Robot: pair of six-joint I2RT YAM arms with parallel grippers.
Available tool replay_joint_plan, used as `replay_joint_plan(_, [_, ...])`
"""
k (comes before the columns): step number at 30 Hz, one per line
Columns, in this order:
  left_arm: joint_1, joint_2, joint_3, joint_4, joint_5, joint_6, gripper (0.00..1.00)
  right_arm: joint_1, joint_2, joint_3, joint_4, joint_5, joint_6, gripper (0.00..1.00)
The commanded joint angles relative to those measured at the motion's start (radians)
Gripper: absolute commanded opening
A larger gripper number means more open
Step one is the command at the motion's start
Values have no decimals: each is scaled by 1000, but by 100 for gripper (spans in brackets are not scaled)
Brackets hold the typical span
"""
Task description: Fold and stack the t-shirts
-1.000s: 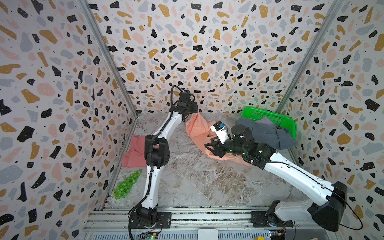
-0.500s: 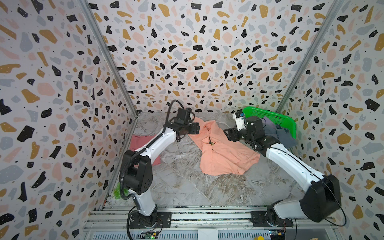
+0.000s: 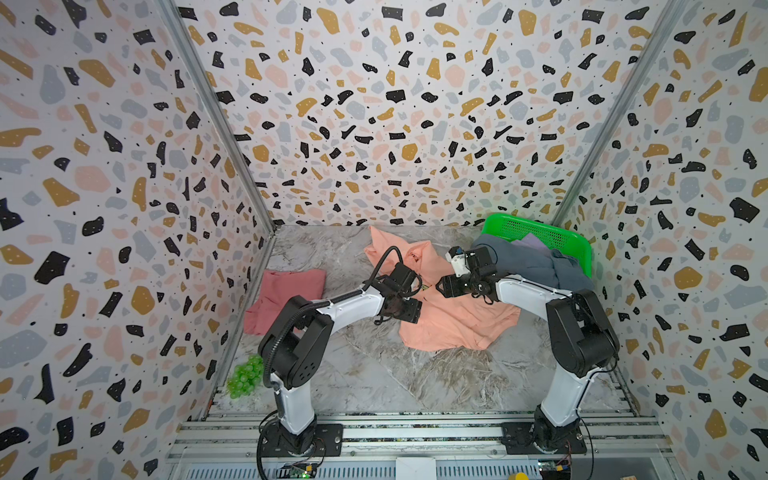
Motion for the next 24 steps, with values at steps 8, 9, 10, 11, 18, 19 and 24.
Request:
replay_joint_plan(8, [-6, 18, -112, 58, 44, -2, 61, 79, 160, 118, 69, 195, -15, 73])
replay_joint_plan(9, [-7, 21, -115, 61, 50, -4, 55, 86, 179, 130, 61, 218, -15, 73])
replay_joint_plan(10, [-7, 25, -114, 63, 55, -2, 50, 93, 198, 143, 50, 252, -8, 71])
replay_joint_plan(11, [-8, 26, -114, 63, 58, 1, 45, 97, 211, 154, 39, 271, 3, 70])
replay_joint_plan(18, [-7, -9, -118, 69, 82, 29, 0, 95, 232, 212, 2, 189, 42, 14])
replay_joint_plan(19, [-6, -19, -118, 61, 65, 32, 0, 86, 225, 229, -12, 157, 52, 9])
replay_joint_plan(24, [61, -102, -123, 37, 47, 34, 0, 37, 90, 228, -7, 43, 112, 0])
